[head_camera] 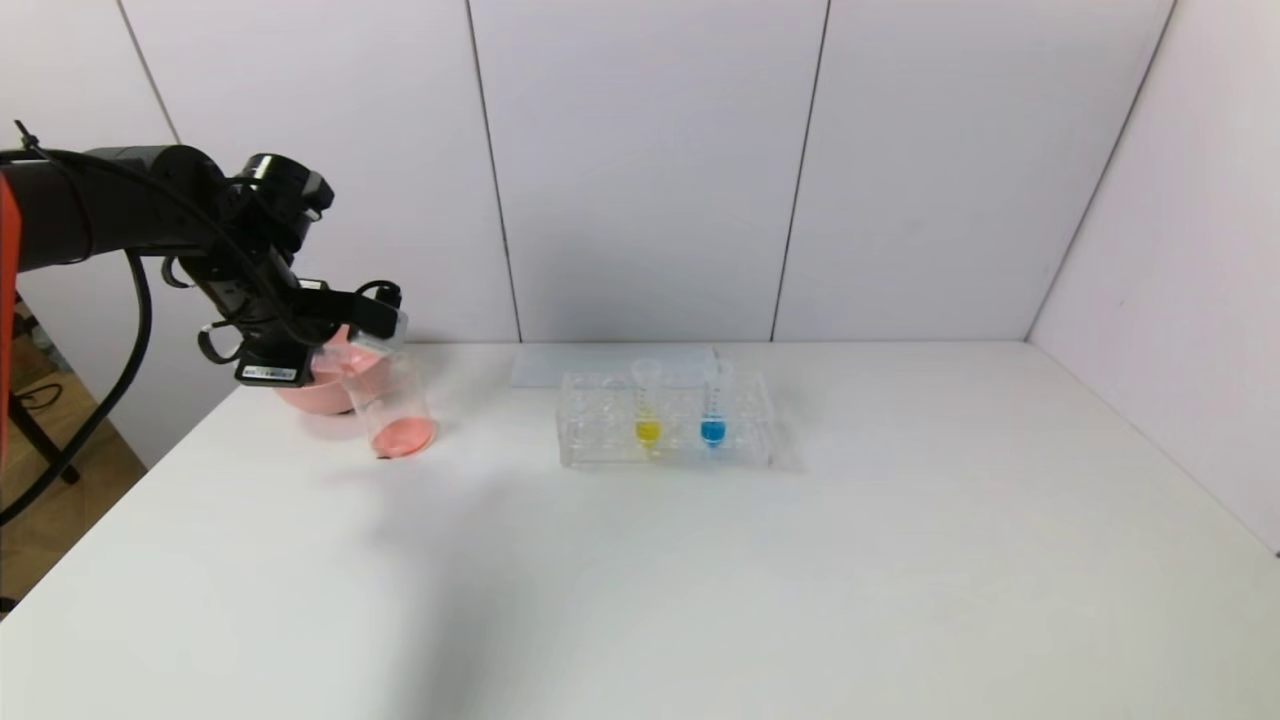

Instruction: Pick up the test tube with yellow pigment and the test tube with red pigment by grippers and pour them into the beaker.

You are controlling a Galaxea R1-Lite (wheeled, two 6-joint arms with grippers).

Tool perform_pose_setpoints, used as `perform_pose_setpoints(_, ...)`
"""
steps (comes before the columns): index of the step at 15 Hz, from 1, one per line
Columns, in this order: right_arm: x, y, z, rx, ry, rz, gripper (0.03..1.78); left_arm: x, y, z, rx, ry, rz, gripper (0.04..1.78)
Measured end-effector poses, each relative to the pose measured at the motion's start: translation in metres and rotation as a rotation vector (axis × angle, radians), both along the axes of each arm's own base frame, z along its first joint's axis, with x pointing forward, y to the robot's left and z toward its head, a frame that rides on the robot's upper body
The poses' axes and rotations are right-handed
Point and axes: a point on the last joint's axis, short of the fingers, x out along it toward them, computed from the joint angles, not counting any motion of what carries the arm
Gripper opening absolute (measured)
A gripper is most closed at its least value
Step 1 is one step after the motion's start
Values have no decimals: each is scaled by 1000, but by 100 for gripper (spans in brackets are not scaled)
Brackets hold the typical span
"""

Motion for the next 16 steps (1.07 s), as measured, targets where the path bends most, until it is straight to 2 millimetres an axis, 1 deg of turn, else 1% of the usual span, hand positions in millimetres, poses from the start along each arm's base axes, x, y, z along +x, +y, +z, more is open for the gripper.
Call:
perform_pose_setpoints(5, 0, 0, 0, 0, 0, 0, 170, 0, -2, 0, 41, 1, -8, 45)
perform_pose_setpoints(16, 0, 0, 0, 0, 0, 0, 170, 0, -2, 0, 44, 2, -8, 45)
